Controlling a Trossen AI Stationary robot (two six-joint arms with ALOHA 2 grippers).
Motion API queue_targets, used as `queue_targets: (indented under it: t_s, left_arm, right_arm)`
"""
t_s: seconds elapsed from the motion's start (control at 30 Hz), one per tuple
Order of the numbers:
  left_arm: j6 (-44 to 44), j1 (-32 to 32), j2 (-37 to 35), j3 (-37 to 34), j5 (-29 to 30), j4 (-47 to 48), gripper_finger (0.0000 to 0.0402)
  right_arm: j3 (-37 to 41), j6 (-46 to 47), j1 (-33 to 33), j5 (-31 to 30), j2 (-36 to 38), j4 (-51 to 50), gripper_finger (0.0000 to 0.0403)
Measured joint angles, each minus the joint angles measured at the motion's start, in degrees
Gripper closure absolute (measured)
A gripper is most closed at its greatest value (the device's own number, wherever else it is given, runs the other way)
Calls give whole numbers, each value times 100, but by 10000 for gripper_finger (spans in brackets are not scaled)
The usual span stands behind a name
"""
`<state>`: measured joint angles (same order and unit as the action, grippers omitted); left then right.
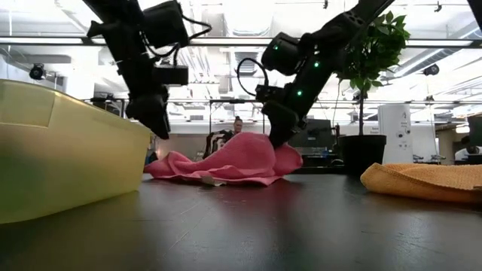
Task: Fold microfiber towels
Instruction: Fold the pink microfiber towel
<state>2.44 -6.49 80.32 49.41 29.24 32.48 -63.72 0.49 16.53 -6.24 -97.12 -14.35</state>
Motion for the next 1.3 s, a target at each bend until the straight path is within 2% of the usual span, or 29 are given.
queue_targets:
  t_s: [0.17, 0.3, 0.37, 0.53, 0.67, 0.8, 0.97, 1.1, 1.3]
  left_arm:
    - [685, 223, 78, 29, -1155, -530, 213]
    - [739, 414, 78, 22, -2484, -1326, 223]
    - [736, 529, 78, 19, -2793, -1777, 228]
    - [722, 717, 349, -54, -2823, -2953, 241]
    - [690, 737, 915, -66, -2826, -3265, 254]
    - [266, 722, 1469, -47, -2822, -3692, 266]
    - [47, 703, 1756, -15, -2822, -3996, 272]
    - [-10, 703, 1768, -15, -2788, -3953, 255]
    - [609, 677, 1784, -26, -2572, -3994, 216]
  right_arm:
    - [-40, -4, 103, -3, -62, 14, 394]
    - [-40, -8, 123, -3, -59, 13, 394]
    - [-40, -9, 125, 0, -59, 15, 394]
    - [-40, 2, 127, -3, -55, 16, 394]
    - [-31, 0, 127, 0, -53, 33, 394]
    - [-25, 44, 127, 2, -52, 83, 394]
    - [-1, 59, 125, 8, -51, 176, 394]
    - [29, 110, 125, 16, -51, 181, 394]
    - [63, 110, 125, 16, -51, 346, 394]
